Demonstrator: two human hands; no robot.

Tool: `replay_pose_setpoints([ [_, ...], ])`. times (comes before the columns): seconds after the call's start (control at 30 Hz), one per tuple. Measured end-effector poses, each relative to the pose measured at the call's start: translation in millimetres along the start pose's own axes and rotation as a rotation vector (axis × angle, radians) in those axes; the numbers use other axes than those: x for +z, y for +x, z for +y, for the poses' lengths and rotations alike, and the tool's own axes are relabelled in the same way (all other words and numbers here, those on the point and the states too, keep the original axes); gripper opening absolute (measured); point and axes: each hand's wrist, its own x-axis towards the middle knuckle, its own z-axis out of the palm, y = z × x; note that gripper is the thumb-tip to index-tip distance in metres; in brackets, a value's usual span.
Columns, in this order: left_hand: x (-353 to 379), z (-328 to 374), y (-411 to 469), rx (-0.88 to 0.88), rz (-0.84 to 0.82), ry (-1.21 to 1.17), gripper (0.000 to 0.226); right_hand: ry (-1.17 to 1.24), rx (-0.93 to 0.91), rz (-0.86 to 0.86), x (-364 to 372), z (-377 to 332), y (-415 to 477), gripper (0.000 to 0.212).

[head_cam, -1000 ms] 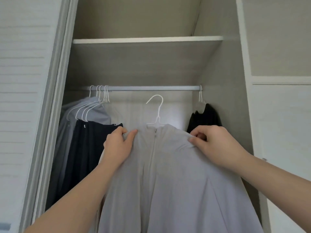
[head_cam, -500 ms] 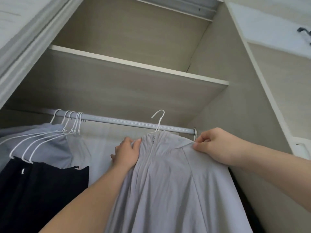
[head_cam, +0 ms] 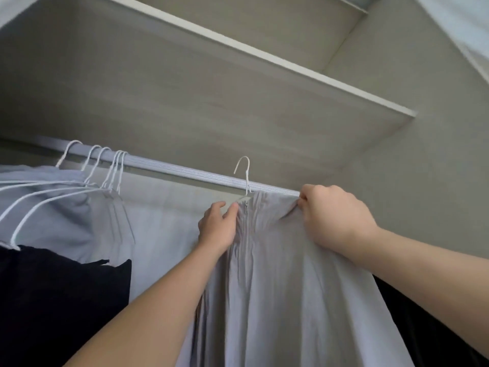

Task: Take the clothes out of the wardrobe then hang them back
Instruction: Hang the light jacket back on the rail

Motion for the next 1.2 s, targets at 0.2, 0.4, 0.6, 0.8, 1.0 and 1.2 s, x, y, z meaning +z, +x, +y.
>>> replay_pose_setpoints([
  [0.2,-2,-18,-2,0.014,-0.155,-0.069,0.09,0.044,-0.007,-0.014,29,-25,11,0.015],
  [0.4,-4,-41,-7,0.026,-0.21,-0.061,0.077,0.178,0.027,-0.104,52,-33,2,0.021],
  [0.6,5,-47,-10,0.058,-0.195,-0.112,0.086,0.033,-0.103,-0.049,49,-30,-4,0.024],
  [0.8,29,-52,-18,0.135,-0.189,-0.2,0.084,-0.486,-0.426,-0.041,57,-19,-23,0.071],
  [1.0,70,-46,-27,0.165,-0.212,-0.215,0.079,-0.599,-0.279,-0.314,53,-7,-44,0.112],
  [1.2,130,-31,-40,0.162,-0.261,-0.253,0.076,-0.712,-0.181,-0.365,55,38,-52,0.113],
])
